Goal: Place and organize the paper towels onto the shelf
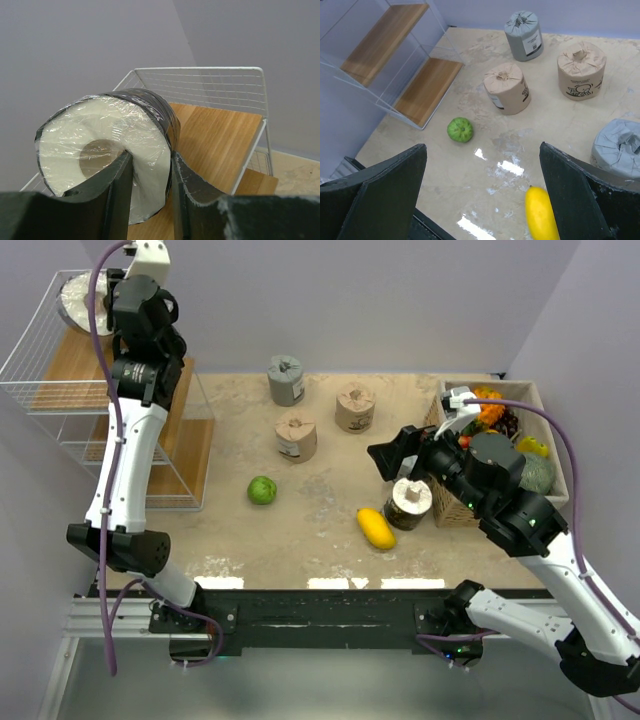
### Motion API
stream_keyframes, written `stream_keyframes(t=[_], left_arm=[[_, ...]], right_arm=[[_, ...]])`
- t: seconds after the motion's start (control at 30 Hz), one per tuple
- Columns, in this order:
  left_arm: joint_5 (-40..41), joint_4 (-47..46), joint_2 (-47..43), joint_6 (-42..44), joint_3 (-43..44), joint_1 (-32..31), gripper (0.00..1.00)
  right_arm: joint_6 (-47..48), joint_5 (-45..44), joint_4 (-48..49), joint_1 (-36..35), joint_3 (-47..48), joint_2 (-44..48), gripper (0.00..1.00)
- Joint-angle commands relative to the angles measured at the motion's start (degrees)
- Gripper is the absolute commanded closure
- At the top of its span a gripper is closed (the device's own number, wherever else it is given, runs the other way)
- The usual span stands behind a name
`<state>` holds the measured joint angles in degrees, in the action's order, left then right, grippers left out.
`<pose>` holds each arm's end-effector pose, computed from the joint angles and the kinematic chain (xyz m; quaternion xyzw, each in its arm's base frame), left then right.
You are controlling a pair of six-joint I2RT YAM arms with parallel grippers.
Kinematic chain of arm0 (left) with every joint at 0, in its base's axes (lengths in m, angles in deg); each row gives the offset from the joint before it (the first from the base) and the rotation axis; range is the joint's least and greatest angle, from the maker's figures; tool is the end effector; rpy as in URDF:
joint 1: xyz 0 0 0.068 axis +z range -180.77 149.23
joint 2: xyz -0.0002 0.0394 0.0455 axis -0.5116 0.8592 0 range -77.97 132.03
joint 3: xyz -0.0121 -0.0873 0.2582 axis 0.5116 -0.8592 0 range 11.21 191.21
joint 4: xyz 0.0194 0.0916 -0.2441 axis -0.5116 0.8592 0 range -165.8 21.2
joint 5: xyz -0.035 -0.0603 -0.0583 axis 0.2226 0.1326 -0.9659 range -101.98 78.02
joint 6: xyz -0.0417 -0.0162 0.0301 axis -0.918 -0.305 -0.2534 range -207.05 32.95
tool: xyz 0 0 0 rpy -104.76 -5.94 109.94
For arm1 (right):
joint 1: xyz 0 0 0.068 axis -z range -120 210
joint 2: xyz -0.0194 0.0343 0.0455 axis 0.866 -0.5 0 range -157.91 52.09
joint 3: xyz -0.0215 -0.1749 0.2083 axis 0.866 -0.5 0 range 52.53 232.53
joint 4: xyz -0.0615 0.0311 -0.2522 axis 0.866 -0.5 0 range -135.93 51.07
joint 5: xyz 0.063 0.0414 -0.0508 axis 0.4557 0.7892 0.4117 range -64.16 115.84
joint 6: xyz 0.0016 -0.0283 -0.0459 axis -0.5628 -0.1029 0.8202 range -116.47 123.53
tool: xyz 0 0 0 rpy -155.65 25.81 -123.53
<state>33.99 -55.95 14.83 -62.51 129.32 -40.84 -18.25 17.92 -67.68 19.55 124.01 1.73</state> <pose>0.3263 -0.0319 0.5456 -0.0917 0.6772 0.3464 0.6427 0.1301 0.1046 0.4465 -0.0769 0.7482 0.2949 0.5893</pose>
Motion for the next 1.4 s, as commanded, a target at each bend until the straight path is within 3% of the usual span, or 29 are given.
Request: stream_keyframes(t=[0.0,0.13,0.37,0.67,0.8,1.1,1.37], left_arm=[[-1.59,-4.39,0.02,0.16,3.53,1.45,0.68],[-3.52,-4.91,-0.07,0.25,3.98,1.54,0.51],[-4.32,-5.27,1.16,0.69,5.29,1.63,0.46],[-6.86,-3.25,-0.33,-1.49,7.32,1.63,0.43],[-2.59,-3.33,-2.00,-2.21,3.63,1.98,0.44],[-0.09,5.36,-1.12,-14.77,5.29,12.07,0.46],[-3.17,5.81,-0.77,-18.12,2.92,14.11,0.42]], right_arm=[[0.95,-1.04,0.36,0.02,2.87,0.09,0.01],[0.95,-1.48,0.28,0.02,2.70,0.27,0.01],[0.86,-1.92,0.19,0.02,2.87,0.62,0.01],[0.69,-1.92,0.28,0.02,2.17,0.89,0.01],[0.42,-1.05,0.89,0.02,1.99,0.54,0.01],[0.51,-0.87,0.28,0.02,2.35,0.54,0.01],[0.34,-0.60,0.45,0.02,2.43,0.18,0.01]])
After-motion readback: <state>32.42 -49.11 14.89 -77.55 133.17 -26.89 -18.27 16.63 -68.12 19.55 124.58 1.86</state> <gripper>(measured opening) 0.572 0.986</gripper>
